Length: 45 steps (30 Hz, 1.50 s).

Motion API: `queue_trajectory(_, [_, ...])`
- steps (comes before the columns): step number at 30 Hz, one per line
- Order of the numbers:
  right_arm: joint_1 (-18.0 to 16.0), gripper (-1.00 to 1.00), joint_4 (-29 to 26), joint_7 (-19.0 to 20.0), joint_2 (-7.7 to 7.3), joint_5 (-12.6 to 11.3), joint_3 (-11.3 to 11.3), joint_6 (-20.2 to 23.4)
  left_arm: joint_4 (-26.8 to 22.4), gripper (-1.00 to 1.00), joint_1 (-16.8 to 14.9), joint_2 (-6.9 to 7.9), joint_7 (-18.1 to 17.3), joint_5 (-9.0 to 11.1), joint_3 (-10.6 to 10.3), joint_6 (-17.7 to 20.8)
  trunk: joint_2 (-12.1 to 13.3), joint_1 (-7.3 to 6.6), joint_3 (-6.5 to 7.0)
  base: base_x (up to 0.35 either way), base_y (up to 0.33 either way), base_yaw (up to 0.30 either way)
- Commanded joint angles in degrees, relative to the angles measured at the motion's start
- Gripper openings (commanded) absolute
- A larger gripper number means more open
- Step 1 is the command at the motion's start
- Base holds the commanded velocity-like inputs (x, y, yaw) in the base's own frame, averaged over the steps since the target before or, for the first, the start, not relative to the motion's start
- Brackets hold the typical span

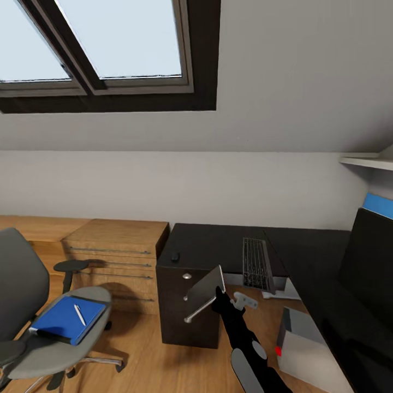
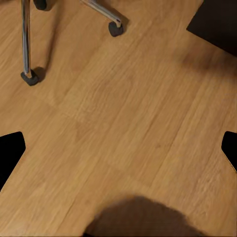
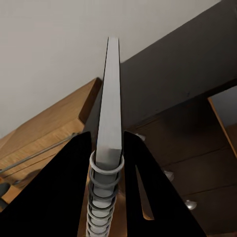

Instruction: In the bedroom, organize the workspace by keeping the computer under the desk, ensuring the monitor is on the desk, placing the keyboard on the desk next to the monitor, placing the mouse on the desk next to the keyboard, moving the folder from the swivel chair onto the desk next to the mouse, stacking the notebook on top of the folder with the pen on top of the notebook, and positioning the swivel chair next to the desk.

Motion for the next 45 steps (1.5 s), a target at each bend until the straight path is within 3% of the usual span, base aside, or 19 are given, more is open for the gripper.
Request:
queue_trajectory(1, [-0.1,-1.0,0.0,-0.1,-0.03,-0.6,0.2,-0.4,0.0,1.0,0.0,0.07,0.4,0.5,-0.5,-0.3,0.0,0.04,-0.07,0.316,0.031,0.0])
queue_trajectory(21, [-0.1,-1.0,-0.3,-0.2,-0.04,-0.6,0.2,-0.4,0.0,1.0,0.0,-0.06,0.4,0.3,-0.5,-0.5,0.0,0.04,-0.07,0.091,0.005,0.0])
queue_trajectory(24, [-0.1,-1.0,-0.8,-0.3,-0.03,-0.6,0.2,-0.4,0.0,1.0,0.0,-0.46,0.4,-0.9,-1.8,-3.2,0.0,0.04,-0.07,0.002,0.0,0.0])
queue_trajectory(30, [0.0,-1.0,-1.4,-0.4,-0.03,-0.4,0.4,-1.1,-1.0,1.0,0.0,-1.56,0.5,-3.8,-5.5,-13.8,0.0,0.04,-0.07,0.0,0.0,0.0])
queue_trajectory(35, [0.0,-1.0,-2.7,-0.4,-0.03,-0.3,0.6,-1.7,-7.0,1.0,0.0,-1.58,0.6,-4.2,-7.8,-15.6,0.0,0.04,-0.07,0.0,0.0,0.0])
queue_trajectory(37, [0.0,-1.0,-3.2,-0.5,-0.03,-0.3,0.7,-1.8,-17.5,1.0,0.3,-1.14,0.7,-4.2,-8.6,-9.1,0.0,0.04,-0.07,0.0,0.0,0.0])
queue_trajectory(40, [0.0,-1.0,-3.3,-0.5,-0.03,-0.3,0.7,-1.9,-24.6,1.0,1.3,-0.55,0.9,-4.2,-8.7,-2.8,0.0,0.04,-0.07,0.0,0.0,0.0])
queue_trajectory(41, [0.0,-1.0,-3.4,-0.5,-0.03,-0.3,0.7,-1.9,-32.6,1.0,2.6,0.58,1.1,-4.0,-8.6,4.5,0.0,0.04,-0.07,0.0,0.0,0.0])
queue_trajectory(42, [0.0,-1.0,-3.5,-0.5,-0.03,-0.3,0.7,-1.9,-35.6,1.0,3.0,1.21,1.3,-3.7,-8.5,7.5,0.0,0.04,-0.07,0.0,0.0,0.0])
queue_trajectory(43, [0.0,-1.0,-4.4,-0.5,-0.03,-0.3,0.7,-1.9,-44.7,1.0,4.0,3.21,2.0,-0.8,-7.5,18.1,0.0,0.04,-0.07,0.0,0.0,0.0])
queue_trajectory(45, [0.0,-1.0,-5.8,-0.6,-0.07,-0.3,0.6,-1.8,-46.9,1.0,4.2,3.74,2.6,2.3,-6.1,21.4,0.0,0.04,-0.07,0.0,0.0,0.0])
